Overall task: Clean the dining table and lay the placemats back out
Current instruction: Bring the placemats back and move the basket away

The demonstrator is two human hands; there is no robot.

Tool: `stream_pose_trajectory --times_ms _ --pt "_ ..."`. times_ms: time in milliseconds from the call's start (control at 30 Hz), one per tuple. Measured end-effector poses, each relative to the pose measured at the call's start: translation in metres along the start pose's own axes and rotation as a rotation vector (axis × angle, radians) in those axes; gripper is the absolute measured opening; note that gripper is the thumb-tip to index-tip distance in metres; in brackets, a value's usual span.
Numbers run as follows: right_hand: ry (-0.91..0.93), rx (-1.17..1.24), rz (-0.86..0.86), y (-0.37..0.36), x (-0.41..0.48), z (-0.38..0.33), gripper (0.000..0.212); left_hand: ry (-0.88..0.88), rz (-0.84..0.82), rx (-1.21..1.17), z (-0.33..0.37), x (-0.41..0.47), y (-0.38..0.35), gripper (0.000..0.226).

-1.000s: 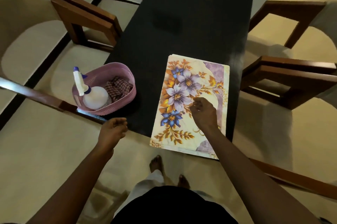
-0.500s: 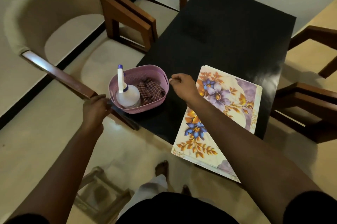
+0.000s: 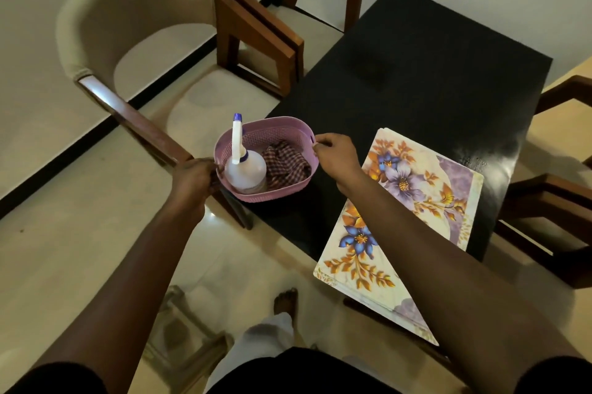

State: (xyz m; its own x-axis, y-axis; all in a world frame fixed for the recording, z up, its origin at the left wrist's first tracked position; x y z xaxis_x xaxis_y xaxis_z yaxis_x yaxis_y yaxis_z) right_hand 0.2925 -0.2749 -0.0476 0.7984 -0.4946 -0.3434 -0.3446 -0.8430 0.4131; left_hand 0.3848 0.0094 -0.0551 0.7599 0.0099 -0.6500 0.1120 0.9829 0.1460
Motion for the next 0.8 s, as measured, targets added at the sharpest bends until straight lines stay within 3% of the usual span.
stream_pose_trajectory --times_ms 333,800 --pt "0.120 0.030 -0.115 -0.023 -0.077 -0.018 0.023 -0.070 0.067 -0.123 -0.043 -0.077 0.064 0.022" --pt "0.142 -0.064 -0.508 -0.157 -0.206 0.019 0.017 0.017 0.351 -0.303 -0.203 -0.190 0.216 0.017"
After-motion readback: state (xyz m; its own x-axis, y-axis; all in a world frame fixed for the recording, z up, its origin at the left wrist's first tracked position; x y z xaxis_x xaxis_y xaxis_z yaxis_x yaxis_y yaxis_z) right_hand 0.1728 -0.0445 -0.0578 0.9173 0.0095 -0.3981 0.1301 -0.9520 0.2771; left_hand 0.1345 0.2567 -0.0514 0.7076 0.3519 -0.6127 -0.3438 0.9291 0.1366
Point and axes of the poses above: each hand's wrist, its own x-axis towards the middle knuckle, its own y-axis out of the back of the hand, z = x × y, the point moved 5 cm from there along x, towards the middle knuckle, and after that the axes turned 6 degrees about y, right-handed, at the moved point
